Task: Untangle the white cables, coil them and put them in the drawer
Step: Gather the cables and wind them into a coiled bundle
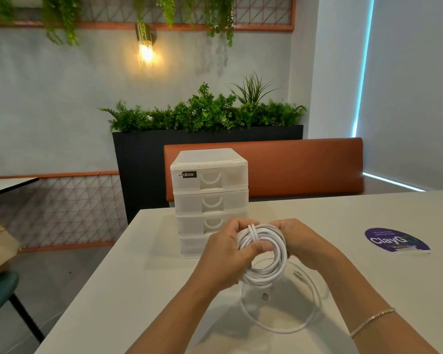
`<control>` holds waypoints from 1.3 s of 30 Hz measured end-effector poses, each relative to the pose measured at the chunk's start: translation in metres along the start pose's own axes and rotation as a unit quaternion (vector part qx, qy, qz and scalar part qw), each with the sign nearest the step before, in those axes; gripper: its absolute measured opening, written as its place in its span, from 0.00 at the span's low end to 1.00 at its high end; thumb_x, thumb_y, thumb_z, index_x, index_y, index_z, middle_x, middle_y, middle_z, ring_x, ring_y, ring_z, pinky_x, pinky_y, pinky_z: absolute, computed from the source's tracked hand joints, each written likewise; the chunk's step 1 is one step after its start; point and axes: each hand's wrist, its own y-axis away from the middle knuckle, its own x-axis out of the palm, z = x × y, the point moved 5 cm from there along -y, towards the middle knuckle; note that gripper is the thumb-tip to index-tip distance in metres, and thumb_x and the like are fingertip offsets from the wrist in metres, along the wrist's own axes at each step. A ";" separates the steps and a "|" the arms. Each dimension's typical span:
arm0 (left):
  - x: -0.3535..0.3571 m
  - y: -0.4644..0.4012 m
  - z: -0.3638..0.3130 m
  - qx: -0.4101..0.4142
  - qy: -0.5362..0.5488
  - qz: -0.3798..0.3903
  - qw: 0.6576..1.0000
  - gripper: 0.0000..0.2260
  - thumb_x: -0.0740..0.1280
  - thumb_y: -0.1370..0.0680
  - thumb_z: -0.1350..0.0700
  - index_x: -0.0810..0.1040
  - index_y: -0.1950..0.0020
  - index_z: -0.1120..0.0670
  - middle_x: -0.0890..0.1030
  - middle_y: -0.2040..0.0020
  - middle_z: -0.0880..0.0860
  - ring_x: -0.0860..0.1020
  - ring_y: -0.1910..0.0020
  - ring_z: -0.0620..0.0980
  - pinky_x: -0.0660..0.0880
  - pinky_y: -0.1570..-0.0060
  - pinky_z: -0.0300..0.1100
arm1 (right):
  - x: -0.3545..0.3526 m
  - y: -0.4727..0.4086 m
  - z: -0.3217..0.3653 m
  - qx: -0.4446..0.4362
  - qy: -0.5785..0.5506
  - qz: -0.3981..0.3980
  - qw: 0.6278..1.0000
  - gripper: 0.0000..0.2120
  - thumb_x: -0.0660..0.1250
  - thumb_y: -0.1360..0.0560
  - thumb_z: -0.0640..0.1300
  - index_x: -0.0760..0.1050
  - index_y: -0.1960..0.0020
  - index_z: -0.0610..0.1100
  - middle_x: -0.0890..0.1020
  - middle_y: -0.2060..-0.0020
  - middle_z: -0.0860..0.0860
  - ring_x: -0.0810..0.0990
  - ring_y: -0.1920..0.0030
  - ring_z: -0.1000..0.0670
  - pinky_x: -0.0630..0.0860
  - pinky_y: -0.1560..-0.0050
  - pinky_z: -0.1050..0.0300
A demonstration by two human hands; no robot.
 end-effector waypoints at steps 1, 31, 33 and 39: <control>-0.002 0.000 -0.002 0.003 -0.008 -0.007 1.000 0.10 0.72 0.29 0.49 0.71 0.53 0.42 0.77 0.64 0.42 0.76 0.70 0.38 0.73 0.70 0.31 | -0.003 -0.002 0.000 -0.015 -0.010 -0.029 0.999 0.04 0.69 0.27 0.41 0.82 0.59 0.45 0.82 0.68 0.52 0.78 0.70 0.55 0.76 0.66 0.63; -0.035 -0.008 0.016 -0.025 -0.072 -0.119 0.990 0.12 0.67 0.25 0.46 0.69 0.46 0.47 0.76 0.54 0.43 0.76 0.60 0.42 0.72 0.64 0.27 | 0.028 0.012 0.020 -0.080 -0.022 -0.011 0.997 0.02 0.70 0.27 0.47 0.81 0.56 0.51 0.85 0.59 0.51 0.84 0.57 0.51 0.80 0.57 0.63; -0.036 -0.008 0.016 -0.025 -0.074 -0.127 0.989 0.12 0.67 0.25 0.46 0.69 0.46 0.47 0.76 0.54 0.43 0.76 0.59 0.42 0.72 0.62 0.28 | 0.029 0.012 0.019 -0.071 -0.045 -0.003 0.996 0.03 0.70 0.27 0.46 0.82 0.55 0.49 0.86 0.60 0.50 0.84 0.57 0.51 0.80 0.56 0.63; -0.036 -0.010 0.020 -0.037 -0.071 -0.126 0.989 0.13 0.67 0.25 0.45 0.69 0.46 0.47 0.76 0.54 0.44 0.76 0.60 0.43 0.74 0.60 0.32 | 0.032 0.013 0.018 -0.050 -0.086 0.000 0.995 0.07 0.70 0.27 0.46 0.80 0.49 0.46 0.86 0.58 0.51 0.84 0.57 0.52 0.81 0.53 0.60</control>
